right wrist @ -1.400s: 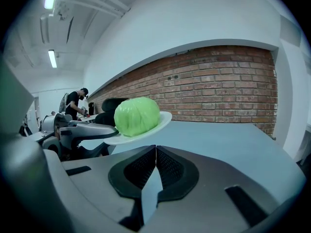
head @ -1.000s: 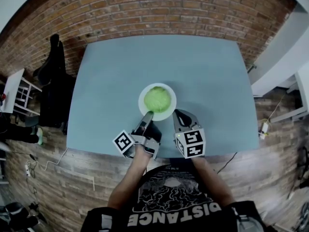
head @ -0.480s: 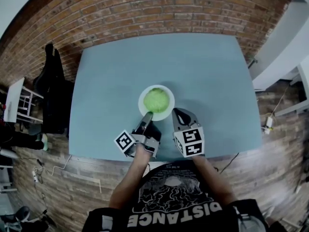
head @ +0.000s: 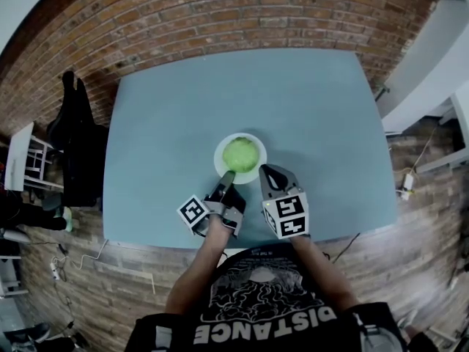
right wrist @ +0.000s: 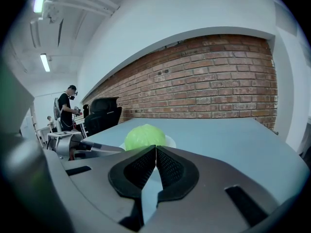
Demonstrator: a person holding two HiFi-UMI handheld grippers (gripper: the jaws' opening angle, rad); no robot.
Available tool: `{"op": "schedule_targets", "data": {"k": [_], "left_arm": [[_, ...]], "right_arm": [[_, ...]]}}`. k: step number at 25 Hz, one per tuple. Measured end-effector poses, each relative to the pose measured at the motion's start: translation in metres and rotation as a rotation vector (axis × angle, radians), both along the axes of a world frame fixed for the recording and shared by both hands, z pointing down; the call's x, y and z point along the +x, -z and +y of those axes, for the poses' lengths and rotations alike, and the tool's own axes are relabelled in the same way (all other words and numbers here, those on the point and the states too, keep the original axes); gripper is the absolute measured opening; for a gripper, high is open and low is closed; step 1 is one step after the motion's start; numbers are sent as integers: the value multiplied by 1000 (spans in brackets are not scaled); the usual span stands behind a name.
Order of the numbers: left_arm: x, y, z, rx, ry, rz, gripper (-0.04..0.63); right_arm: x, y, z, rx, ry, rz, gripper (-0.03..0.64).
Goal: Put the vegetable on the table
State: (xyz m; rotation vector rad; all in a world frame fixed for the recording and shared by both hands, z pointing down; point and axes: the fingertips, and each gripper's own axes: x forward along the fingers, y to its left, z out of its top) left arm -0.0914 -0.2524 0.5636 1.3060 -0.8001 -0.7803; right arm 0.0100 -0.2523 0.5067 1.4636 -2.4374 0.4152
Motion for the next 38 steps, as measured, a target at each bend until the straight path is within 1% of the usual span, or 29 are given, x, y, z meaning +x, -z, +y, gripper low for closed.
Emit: {"op": "schedule_targets", "data": {"k": [4, 14, 18, 21, 24, 28, 33, 38], "left_arm": [[1, -11, -2, -20, -14, -18, 26], [7, -36, -2, -86, -52, -89, 28], [6, -45, -3, -90, -48, -100, 29], [4, -48, -1, -116, -49, -115, 31], [3, -54, -2, -124, -50, -130, 32], [4, -60, -1, -145, -58, -133, 37], [5, -61, 0, -154, -68, -136, 37], [4, -65, -3, -159, -75, -163, 37]], "right_arm": [[3, -5, 0, -21, -7, 9, 9], [4, -8, 0, -27, -2, 4, 9], [5, -10, 1, -37, -1, 2, 9], [6, -9, 1, -39, -3, 0, 9], [7, -10, 1, -40, -4, 2, 9], [6, -11, 1, -41, -3, 1, 9], [7, -12, 1, -47, -3, 6, 9], [5, -14, 1, -51, 3, 8, 9]]}}
